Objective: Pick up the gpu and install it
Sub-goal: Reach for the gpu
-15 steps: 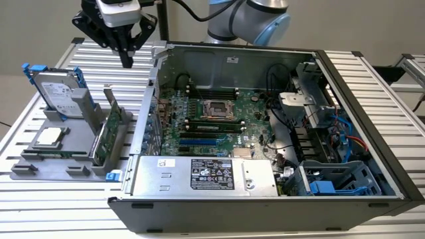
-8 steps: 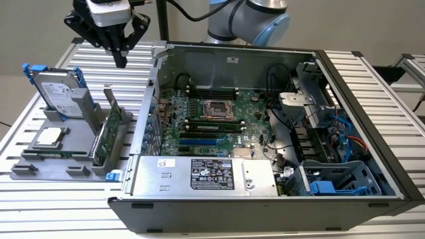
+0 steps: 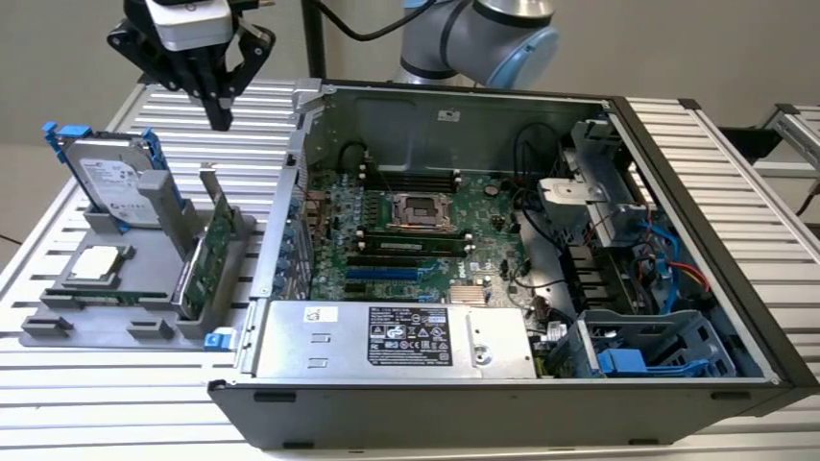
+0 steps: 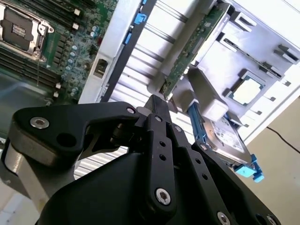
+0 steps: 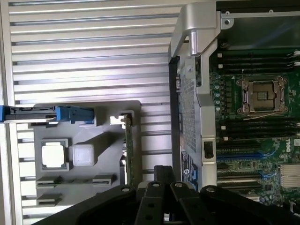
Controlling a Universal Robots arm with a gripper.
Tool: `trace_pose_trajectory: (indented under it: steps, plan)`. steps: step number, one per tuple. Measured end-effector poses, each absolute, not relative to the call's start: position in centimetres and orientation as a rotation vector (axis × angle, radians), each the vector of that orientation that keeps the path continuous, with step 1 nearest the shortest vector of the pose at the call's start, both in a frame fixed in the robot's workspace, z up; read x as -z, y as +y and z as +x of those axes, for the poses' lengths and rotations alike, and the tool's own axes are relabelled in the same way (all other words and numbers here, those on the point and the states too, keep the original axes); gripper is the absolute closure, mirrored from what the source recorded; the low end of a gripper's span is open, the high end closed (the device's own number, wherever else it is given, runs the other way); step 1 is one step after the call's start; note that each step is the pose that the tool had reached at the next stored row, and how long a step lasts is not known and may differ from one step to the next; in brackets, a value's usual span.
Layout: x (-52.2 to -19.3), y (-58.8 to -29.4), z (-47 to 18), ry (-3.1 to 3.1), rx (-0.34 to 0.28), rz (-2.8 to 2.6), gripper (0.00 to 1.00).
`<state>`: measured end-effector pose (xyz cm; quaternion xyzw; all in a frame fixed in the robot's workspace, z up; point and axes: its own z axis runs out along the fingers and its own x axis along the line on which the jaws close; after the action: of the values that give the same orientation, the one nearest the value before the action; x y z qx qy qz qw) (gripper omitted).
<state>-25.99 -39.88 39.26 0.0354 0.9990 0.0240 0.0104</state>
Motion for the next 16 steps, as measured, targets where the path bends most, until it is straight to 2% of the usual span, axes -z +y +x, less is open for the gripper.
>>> trace_pose_trajectory:
  steps: [16]
  plan:
    - [-39.3, -39.9, -28.4, 3.118, -0.075, 0.11, 1.0]
